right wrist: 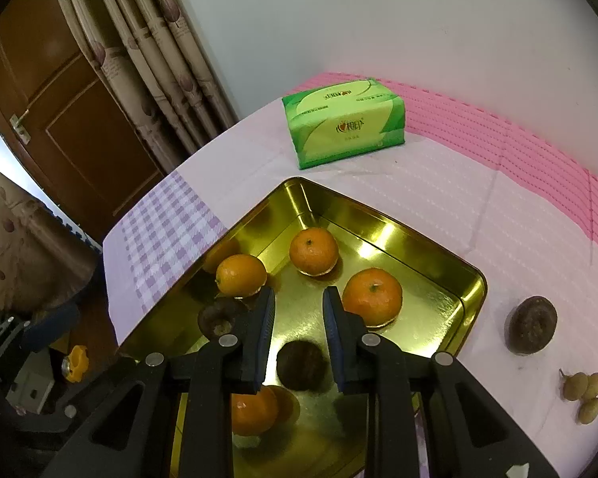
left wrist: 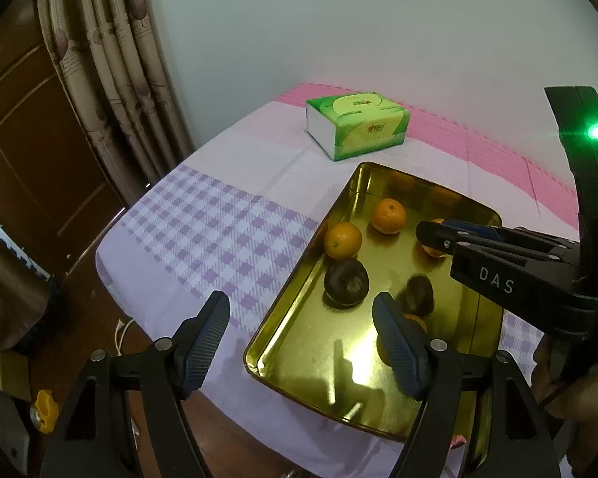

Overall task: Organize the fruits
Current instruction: 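Lower the dark brown fruit into the tray and open the right gripper, then move the right gripper to the small olive-green fruits on the cloth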

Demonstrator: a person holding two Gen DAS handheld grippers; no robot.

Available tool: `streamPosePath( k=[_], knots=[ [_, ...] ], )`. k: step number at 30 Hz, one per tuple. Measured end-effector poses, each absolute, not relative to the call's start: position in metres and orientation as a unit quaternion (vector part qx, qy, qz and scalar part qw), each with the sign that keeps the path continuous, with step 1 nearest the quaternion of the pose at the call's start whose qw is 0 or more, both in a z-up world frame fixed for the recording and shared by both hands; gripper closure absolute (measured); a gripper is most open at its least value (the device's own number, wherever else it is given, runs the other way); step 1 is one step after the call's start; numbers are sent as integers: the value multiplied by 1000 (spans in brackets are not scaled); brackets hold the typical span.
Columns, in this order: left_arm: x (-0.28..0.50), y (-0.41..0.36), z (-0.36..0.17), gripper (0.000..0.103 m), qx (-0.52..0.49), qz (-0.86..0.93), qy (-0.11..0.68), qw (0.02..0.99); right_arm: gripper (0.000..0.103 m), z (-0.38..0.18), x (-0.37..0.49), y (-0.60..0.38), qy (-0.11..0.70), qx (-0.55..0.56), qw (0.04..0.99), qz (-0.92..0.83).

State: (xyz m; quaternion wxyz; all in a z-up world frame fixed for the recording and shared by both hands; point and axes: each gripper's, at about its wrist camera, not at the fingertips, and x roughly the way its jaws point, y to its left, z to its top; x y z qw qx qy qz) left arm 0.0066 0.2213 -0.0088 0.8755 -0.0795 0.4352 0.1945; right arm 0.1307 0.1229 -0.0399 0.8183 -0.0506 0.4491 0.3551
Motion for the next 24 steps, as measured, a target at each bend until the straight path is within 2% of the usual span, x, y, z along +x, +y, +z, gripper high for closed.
streamPosePath(
  k=[10, 24],
  knots=[
    [7, 218, -9, 26, -71, 192, 437, 876, 75, -23, 120, 97, 427, -7, 830, 358],
    [7, 208, -9, 25, -47, 190, 439, 877, 65, -38, 94, -29, 422, 53, 862, 277]
  ],
)
